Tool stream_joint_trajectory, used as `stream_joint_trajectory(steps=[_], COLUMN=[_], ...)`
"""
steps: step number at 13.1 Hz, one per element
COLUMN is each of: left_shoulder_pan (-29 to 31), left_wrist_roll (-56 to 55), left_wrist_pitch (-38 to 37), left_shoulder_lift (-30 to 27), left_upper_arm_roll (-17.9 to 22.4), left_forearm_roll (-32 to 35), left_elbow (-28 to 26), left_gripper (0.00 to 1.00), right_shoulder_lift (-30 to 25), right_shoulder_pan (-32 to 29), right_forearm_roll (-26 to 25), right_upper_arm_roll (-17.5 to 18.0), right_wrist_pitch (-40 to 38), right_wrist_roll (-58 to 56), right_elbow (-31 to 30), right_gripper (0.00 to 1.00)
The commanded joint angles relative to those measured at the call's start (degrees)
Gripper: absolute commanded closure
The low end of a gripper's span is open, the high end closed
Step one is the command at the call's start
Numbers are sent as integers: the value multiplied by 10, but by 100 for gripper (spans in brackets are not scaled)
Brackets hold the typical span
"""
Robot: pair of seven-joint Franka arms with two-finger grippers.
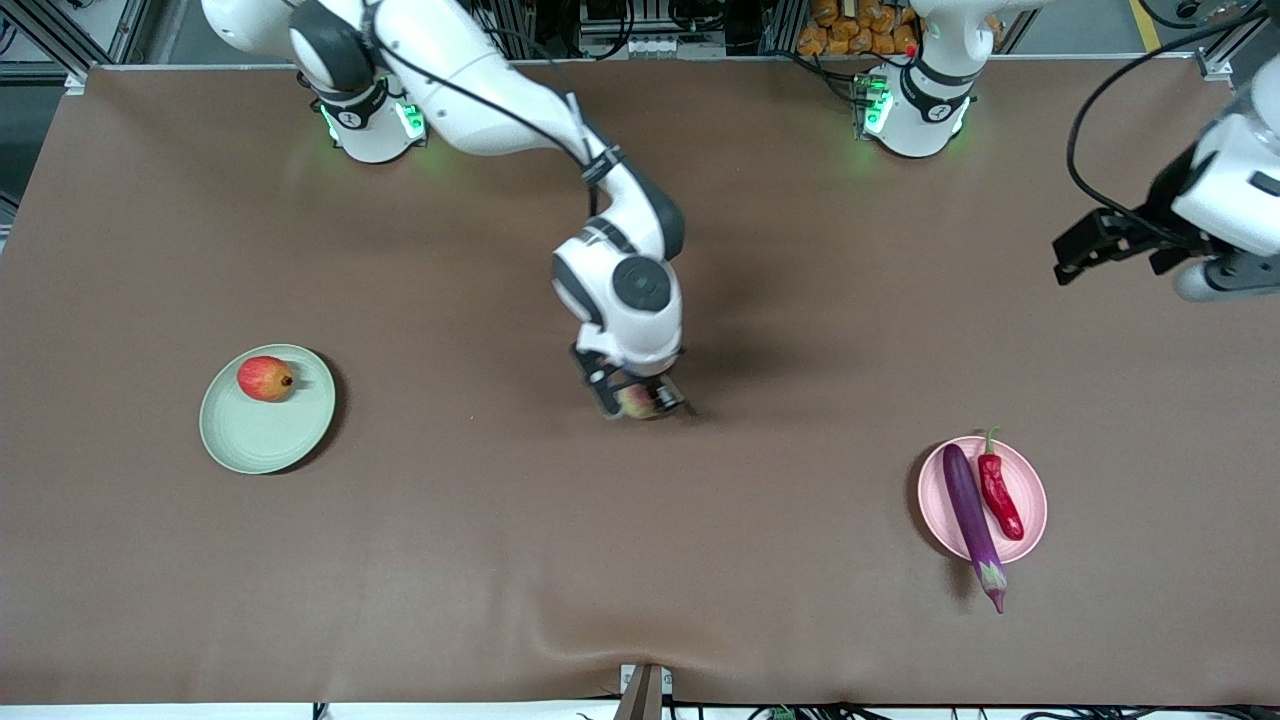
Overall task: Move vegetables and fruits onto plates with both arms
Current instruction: 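Grasp the pale peach with the right gripper while the left gripper withdraws, then carry the peach to the green plate and lower it beside the apple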
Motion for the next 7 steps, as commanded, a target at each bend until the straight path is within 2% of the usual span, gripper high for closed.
stream_joint_trajectory(steps=[1, 3, 5, 7], left_shoulder_pan=[-88, -92, -87, -92], left_wrist_roll=[24, 25, 25, 25], left_wrist_pitch=[4, 10, 17, 35], left_shoulder_lift=[-51, -67, -79, -105], left_upper_arm_roll=[112, 122, 120, 114], left_forearm_roll=[-9, -9, -10, -10], left_elbow=[-64, -95, -110, -140], left_gripper=[0, 0, 0, 0], right_shoulder_lift=[-64, -116, -137, -172], right_shoulder_pan=[-60, -115, -164, -219], right_forearm_roll=[-11, -4, -4, -5], right_upper_arm_roll=[11, 11, 10, 9], right_wrist_pitch=[-119, -172, -232, -248], right_wrist_roll=[-115, -205, -297, -395], right_elbow=[-10, -17, -18, -55], right_gripper=[100, 100, 100, 100])
